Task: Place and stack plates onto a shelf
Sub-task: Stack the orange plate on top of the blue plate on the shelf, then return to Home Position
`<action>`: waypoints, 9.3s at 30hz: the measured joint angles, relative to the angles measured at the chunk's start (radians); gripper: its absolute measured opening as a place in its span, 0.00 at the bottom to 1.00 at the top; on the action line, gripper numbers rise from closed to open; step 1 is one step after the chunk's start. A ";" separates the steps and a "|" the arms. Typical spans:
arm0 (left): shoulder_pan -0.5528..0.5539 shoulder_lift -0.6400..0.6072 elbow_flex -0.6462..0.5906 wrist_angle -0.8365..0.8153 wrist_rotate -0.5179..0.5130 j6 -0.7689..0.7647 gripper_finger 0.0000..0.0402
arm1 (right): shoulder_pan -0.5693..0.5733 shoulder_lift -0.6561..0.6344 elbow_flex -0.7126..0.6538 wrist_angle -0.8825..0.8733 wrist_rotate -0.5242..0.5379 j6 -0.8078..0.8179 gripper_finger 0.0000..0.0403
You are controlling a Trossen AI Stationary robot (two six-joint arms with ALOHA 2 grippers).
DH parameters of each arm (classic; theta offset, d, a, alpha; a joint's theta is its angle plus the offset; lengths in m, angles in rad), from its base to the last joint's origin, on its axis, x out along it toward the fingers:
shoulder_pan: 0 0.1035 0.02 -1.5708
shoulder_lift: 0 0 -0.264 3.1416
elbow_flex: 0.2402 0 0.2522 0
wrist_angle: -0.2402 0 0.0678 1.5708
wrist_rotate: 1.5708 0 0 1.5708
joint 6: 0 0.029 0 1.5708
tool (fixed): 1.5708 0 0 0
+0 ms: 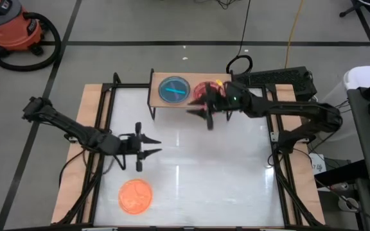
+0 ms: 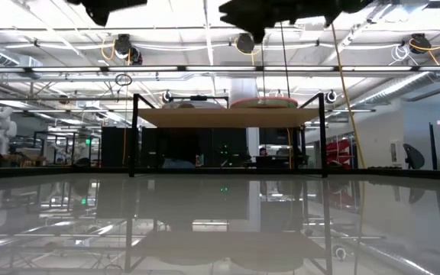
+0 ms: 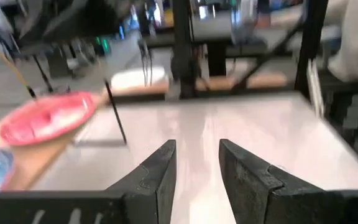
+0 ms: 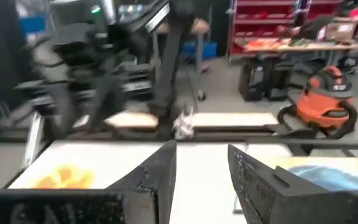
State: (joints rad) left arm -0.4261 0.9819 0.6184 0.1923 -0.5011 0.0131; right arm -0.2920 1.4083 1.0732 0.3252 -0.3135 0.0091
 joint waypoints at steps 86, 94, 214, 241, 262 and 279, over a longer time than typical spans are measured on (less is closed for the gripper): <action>-0.136 0.260 -0.279 -0.236 0.587 -0.740 0.32 | 0.412 -0.439 -0.908 0.739 0.392 -0.073 0.31; -0.139 0.307 -0.277 -0.178 0.607 -0.742 0.31 | 0.412 -0.439 -0.908 0.733 0.392 -0.073 0.31; 0.861 -0.606 -0.152 -0.149 0.806 0.061 0.22 | 0.370 -1.129 -0.908 -0.148 0.466 -0.197 0.01; 0.808 -0.822 -0.609 0.182 0.848 0.065 0.01 | 0.371 -1.158 -0.960 -0.172 0.440 -0.181 0.00; 0.788 -0.819 -0.609 0.006 0.924 0.118 0.00 | 0.371 -1.157 -1.054 -0.124 0.442 -0.160 0.00; 0.789 -0.819 -0.609 -0.101 0.922 0.159 0.00 | 0.371 -1.157 -1.057 -0.144 0.443 -0.141 0.00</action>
State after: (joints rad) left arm 0.3630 0.1631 0.0097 0.0908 0.4213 0.1720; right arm 0.0792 0.2516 0.0158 0.1808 0.1292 -0.1314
